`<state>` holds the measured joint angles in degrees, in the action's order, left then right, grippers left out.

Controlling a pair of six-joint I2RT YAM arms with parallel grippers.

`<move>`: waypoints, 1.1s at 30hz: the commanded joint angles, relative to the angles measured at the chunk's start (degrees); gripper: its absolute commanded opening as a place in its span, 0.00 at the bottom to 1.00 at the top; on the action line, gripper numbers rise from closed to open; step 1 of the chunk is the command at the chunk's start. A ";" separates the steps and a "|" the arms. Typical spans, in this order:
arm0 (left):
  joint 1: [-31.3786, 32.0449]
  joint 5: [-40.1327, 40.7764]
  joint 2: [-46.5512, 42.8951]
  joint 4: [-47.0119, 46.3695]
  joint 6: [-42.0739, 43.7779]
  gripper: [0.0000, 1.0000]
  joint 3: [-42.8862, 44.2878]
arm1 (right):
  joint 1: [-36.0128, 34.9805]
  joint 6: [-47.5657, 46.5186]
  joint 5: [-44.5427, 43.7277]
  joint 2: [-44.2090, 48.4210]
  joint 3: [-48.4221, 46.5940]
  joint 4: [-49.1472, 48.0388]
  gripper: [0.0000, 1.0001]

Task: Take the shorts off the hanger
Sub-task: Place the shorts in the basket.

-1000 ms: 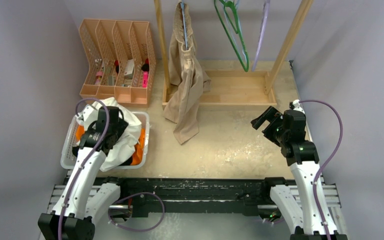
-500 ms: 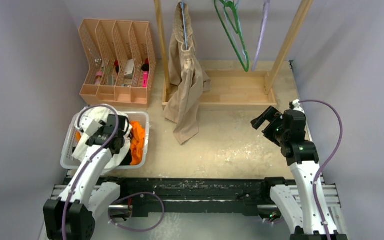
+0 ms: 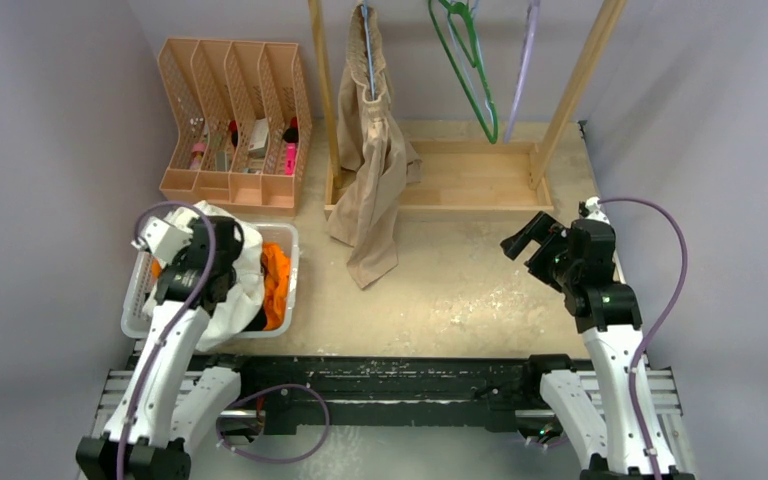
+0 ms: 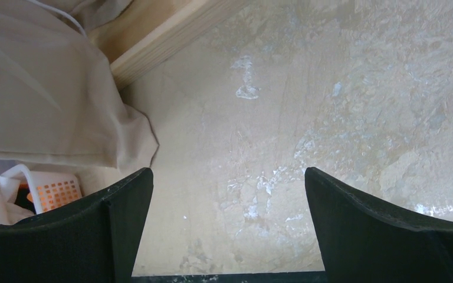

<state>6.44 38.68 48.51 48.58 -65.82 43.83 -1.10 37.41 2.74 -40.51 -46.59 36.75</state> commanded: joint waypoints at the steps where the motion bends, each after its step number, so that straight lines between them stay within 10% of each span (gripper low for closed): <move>1: -0.37 5.47 -5.23 4.36 3.18 0.77 10.36 | 0.14 -2.30 2.40 2.54 -4.64 -0.16 0.99; 14: -0.37 5.33 -6.36 6.71 8.14 0.80 14.06 | 0.12 -8.09 27.28 4.83 -3.54 -8.77 0.93; 23: -0.37 -16.40 -4.93 -4.99 14.98 0.81 14.82 | -1.28 -13.01 38.38 2.48 -3.59 -7.46 0.84; 33: -0.37 -19.03 -1.64 -2.54 17.94 0.81 19.90 | -37.81 -2.92 5.66 -10.55 -8.21 -11.88 0.81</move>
<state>6.39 18.11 49.91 46.68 -50.65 58.76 -24.38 30.20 26.11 -45.21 -49.76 28.10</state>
